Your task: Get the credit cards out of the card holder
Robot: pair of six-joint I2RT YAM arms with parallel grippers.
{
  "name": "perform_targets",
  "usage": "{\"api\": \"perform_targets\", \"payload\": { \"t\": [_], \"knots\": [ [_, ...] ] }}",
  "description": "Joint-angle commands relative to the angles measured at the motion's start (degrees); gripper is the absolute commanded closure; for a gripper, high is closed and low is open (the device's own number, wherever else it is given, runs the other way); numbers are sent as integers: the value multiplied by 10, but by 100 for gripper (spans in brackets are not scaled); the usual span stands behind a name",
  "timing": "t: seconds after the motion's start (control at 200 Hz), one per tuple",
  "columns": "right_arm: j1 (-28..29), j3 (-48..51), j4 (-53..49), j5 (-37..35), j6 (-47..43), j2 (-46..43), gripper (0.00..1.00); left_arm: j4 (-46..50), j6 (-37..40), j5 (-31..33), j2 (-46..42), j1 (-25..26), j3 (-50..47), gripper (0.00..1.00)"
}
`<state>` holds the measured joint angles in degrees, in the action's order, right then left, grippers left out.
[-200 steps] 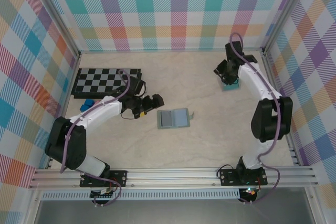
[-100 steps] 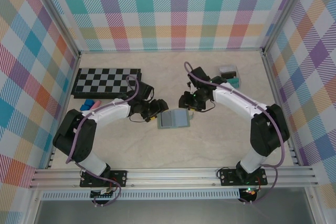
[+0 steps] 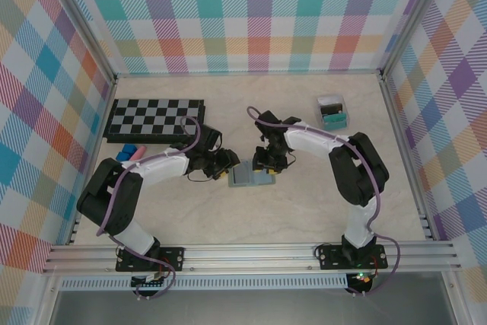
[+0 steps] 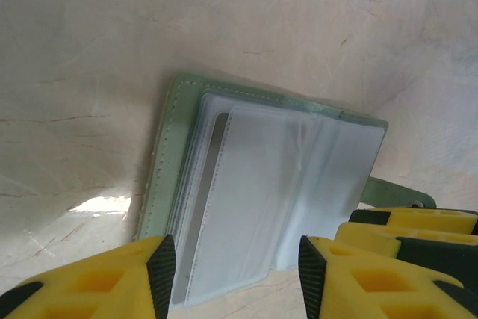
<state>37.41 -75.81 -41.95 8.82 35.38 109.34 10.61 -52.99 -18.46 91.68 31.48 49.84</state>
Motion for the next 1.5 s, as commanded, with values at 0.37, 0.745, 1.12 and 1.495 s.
{"api": "perform_targets", "payload": {
  "t": [0.37, 0.745, 1.12, 1.495],
  "knots": [
    [21, -23, -31, -59, 20, 57, 48, -30, -11, -36, 41, 6, 1, 55],
    [21, -8, 2, -8, 26, 68, 57, -39, -7, -54, 58, 6, 6, 66],
    [21, -8, 7, -14, 26, 59, 59, -12, 11, -40, 45, 6, 10, 67],
    [21, -4, 8, -19, 28, 61, 59, 29, 42, -18, 13, 5, 23, 64]
  ]
}}
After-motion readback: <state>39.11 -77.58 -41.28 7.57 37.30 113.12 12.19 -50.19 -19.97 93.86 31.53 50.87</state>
